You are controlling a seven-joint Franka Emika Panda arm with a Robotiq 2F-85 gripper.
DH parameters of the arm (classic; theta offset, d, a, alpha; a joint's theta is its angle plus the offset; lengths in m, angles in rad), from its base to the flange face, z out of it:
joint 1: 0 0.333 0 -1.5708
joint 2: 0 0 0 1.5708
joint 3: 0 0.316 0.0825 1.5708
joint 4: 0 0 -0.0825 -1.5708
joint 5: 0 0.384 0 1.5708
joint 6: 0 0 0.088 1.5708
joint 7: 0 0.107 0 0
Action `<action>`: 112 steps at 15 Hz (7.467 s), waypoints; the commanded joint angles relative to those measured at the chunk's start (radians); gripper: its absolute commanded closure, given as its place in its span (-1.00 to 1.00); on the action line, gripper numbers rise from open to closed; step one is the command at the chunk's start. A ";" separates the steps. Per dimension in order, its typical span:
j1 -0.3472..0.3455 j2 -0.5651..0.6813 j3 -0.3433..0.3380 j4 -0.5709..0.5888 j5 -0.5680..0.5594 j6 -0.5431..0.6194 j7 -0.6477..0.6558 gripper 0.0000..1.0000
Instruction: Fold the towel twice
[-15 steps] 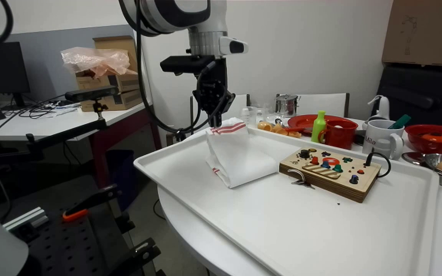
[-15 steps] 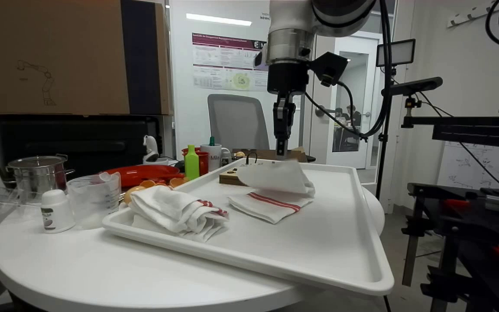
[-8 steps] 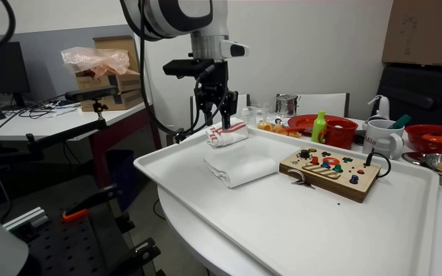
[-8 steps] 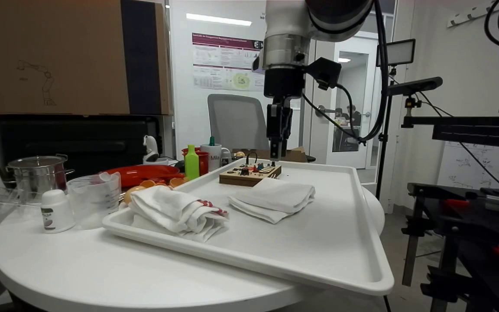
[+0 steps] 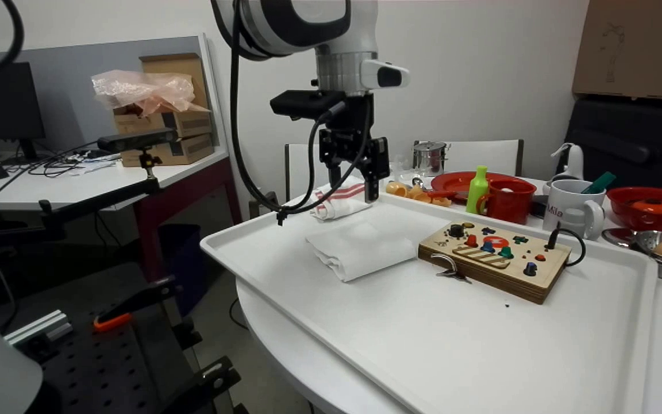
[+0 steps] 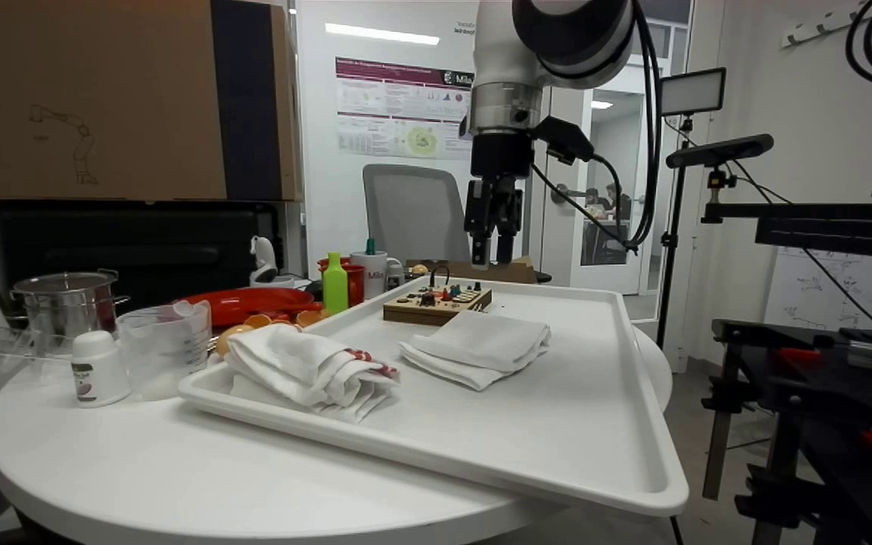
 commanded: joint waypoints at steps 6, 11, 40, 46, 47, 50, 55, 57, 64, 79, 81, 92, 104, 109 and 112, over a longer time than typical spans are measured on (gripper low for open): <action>-0.146 0.124 0.027 0.075 0.283 -0.033 -0.236 -1.00; -0.197 0.202 0.047 0.114 0.330 -0.047 -0.301 -1.00; -0.269 0.196 0.101 0.154 0.363 -0.058 -0.307 0.96; -0.214 0.102 0.099 0.112 0.339 -0.053 -0.300 0.96; -0.201 0.094 0.098 0.105 0.334 -0.054 -0.297 0.96; -0.153 0.075 0.098 0.080 0.311 -0.056 -0.287 0.96; -0.080 0.070 0.103 0.058 0.273 -0.040 -0.275 0.96; -0.056 0.069 0.102 0.055 0.252 -0.031 -0.266 0.96; 0.028 0.090 0.064 0.068 0.138 0.002 -0.087 0.96; 0.399 0.156 -0.202 0.100 -0.673 0.048 0.622 0.96; 0.405 0.156 -0.189 0.103 -0.710 0.037 0.637 0.96; 0.408 0.231 -0.108 0.153 -0.823 0.024 0.749 0.96; 0.415 0.311 -0.096 0.196 -0.843 0.023 0.791 -0.43; 0.400 0.303 -0.087 0.195 -0.820 0.023 0.784 -1.00; 0.396 0.295 -0.082 0.191 -0.813 0.022 0.778 -1.00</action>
